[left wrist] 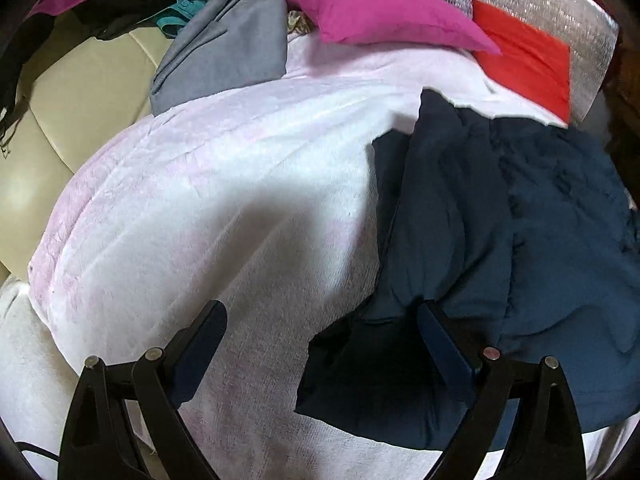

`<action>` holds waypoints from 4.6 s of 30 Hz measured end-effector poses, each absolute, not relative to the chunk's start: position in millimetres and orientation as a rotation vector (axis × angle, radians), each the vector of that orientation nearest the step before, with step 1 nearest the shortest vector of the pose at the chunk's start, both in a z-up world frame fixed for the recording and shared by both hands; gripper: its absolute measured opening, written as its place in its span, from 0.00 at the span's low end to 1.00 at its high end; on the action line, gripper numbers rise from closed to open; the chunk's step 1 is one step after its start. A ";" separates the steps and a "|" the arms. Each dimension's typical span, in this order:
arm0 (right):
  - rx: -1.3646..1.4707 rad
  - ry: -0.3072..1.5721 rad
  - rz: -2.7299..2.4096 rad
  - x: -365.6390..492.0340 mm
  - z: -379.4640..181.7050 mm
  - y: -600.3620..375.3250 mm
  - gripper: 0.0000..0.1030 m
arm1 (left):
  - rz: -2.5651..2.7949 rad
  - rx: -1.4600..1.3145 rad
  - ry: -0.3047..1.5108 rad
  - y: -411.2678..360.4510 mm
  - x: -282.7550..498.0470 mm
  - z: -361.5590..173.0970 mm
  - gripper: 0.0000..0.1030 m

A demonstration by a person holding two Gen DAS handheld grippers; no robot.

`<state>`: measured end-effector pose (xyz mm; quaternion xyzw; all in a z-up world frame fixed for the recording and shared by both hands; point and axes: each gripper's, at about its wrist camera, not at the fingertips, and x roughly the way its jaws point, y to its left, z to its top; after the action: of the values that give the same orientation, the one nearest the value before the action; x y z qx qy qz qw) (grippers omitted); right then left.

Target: Fold large clothes

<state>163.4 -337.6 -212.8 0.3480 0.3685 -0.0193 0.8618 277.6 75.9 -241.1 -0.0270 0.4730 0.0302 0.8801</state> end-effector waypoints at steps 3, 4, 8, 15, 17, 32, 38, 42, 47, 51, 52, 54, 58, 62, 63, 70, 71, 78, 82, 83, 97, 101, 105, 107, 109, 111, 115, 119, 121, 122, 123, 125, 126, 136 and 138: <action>0.779 0.730 -0.064 151.9 -210.3 -355.1 0.68 | 0.025 -0.105 0.932 87.4 279.4 -228.5 0.93; 0.810 0.725 -0.077 148.1 -212.9 -365.3 0.70 | 0.016 -0.108 0.910 89.4 278.5 -224.1 0.93; 0.893 0.765 -0.096 145.9 -226.8 -388.0 0.75 | -0.125 -0.168 0.927 92.1 291.7 -222.1 0.93; 1.015 0.863 0.026 173.8 -260.4 -393.5 0.77 | -0.287 -0.360 1.144 83.2 317.0 -256.8 0.93; 1.013 0.881 0.053 184.4 -267.8 -385.2 0.84 | -0.321 -0.400 1.157 81.2 318.2 -260.2 0.93; 0.679 0.772 -0.062 220.5 -235.9 -346.5 0.50 | -0.257 -0.314 1.041 39.5 339.5 -249.2 0.77; 0.738 0.830 -0.063 216.9 -242.6 -355.2 0.63 | -0.179 -0.194 0.986 22.9 319.8 -234.1 0.77; 0.713 0.839 -0.072 209.6 -241.2 -354.0 0.66 | -0.131 0.005 0.906 -3.4 304.5 -222.0 0.77; 0.740 0.844 -0.078 211.4 -241.3 -356.1 0.69 | -0.109 0.098 0.879 -16.5 298.2 -218.6 0.78; 0.748 0.849 -0.090 211.9 -242.8 -358.0 0.71 | -0.105 0.121 0.872 -19.4 293.5 -217.4 0.78; 0.746 0.851 -0.092 212.5 -243.0 -357.9 0.72 | -0.106 0.124 0.871 -22.2 293.1 -216.8 0.78; 0.744 0.853 -0.095 214.5 -242.9 -357.3 0.73 | -0.108 0.127 0.870 -12.9 289.1 -216.0 0.78; 0.748 0.858 -0.094 214.1 -243.1 -358.9 0.75 | -0.107 0.129 0.870 -15.5 291.6 -218.0 0.78; 0.752 0.862 -0.089 220.8 -242.2 -357.0 0.75 | -0.105 0.130 0.871 -16.7 293.3 -218.6 0.78; 0.751 0.863 -0.088 222.5 -242.1 -356.9 0.75 | -0.104 0.132 0.871 -16.8 293.6 -218.7 0.78; 0.753 0.870 -0.080 221.5 -243.6 -359.0 0.76 | -0.104 0.134 0.883 -14.1 292.9 -217.6 0.78; 0.755 0.870 -0.079 220.9 -243.6 -359.3 0.76 | -0.110 0.125 0.891 -12.1 292.8 -217.0 0.78; 0.759 0.866 -0.069 217.6 -245.7 -361.9 0.77 | -0.284 -0.215 0.982 42.0 296.5 -212.8 0.83; 0.762 0.861 -0.056 216.2 -246.9 -364.2 0.77 | -0.342 -0.433 1.053 75.7 302.6 -230.4 0.84; 0.763 0.860 -0.053 215.7 -247.3 -364.6 0.77 | -0.348 -0.492 1.079 82.6 304.4 -238.4 0.84; 0.735 0.851 -0.044 213.3 -248.5 -361.6 0.80 | -0.377 -0.537 1.128 58.5 304.0 -260.1 0.89; 0.716 0.854 -0.054 213.8 -246.6 -357.2 0.80 | -0.365 -0.516 1.095 49.7 306.0 -256.1 0.82; 0.712 0.853 -0.060 214.2 -245.8 -354.4 0.80 | -0.344 -0.503 1.122 42.6 313.8 -263.0 0.87; 0.711 0.851 -0.059 215.2 -245.7 -353.4 0.81 | -0.344 -0.524 1.135 43.6 315.8 -267.5 0.89; 0.702 0.850 -0.058 215.3 -245.8 -352.0 0.80 | -0.347 -0.530 1.127 43.6 316.2 -266.4 0.89; 0.687 0.847 -0.060 214.7 -244.7 -351.1 0.79 | -0.346 -0.563 1.102 46.4 315.3 -264.5 0.75; 0.605 0.817 -0.100 215.7 -235.5 -338.3 0.69 | -0.336 -0.588 1.064 47.5 317.1 -261.1 0.57; 0.534 0.781 -0.141 219.4 -227.2 -327.1 0.62 | -0.299 -0.558 1.026 42.1 318.4 -254.3 0.49; 0.528 0.769 -0.153 223.2 -225.2 -325.3 0.61 | -0.289 -0.559 1.016 41.5 321.7 -252.2 0.48; 0.531 0.763 -0.158 224.7 -223.9 -325.6 0.59 | -0.287 -0.566 1.018 42.8 323.6 -252.1 0.48; 0.536 0.751 -0.163 226.1 -222.4 -327.6 0.57 | -0.285 -0.578 1.017 44.3 326.7 -252.0 0.47; 0.567 0.717 -0.161 226.5 -218.3 -331.7 0.54 | -0.286 -0.598 1.006 50.0 329.2 -250.0 0.46; 0.578 0.708 -0.159 227.1 -217.5 -332.7 0.54 | -0.286 -0.600 0.999 49.8 330.5 -249.0 0.45; 0.712 0.805 -0.145 226.7 -235.8 -353.4 0.68 | -0.266 -0.570 1.059 52.7 328.0 -259.0 0.61; 0.722 0.813 -0.135 223.9 -234.4 -357.0 0.69 | -0.271 -0.581 1.064 56.0 326.8 -258.6 0.61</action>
<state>223.9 -357.0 -234.4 0.3433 0.3866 -0.0641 0.8536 326.8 56.0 -258.6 -0.2720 0.4986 -0.1269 0.8132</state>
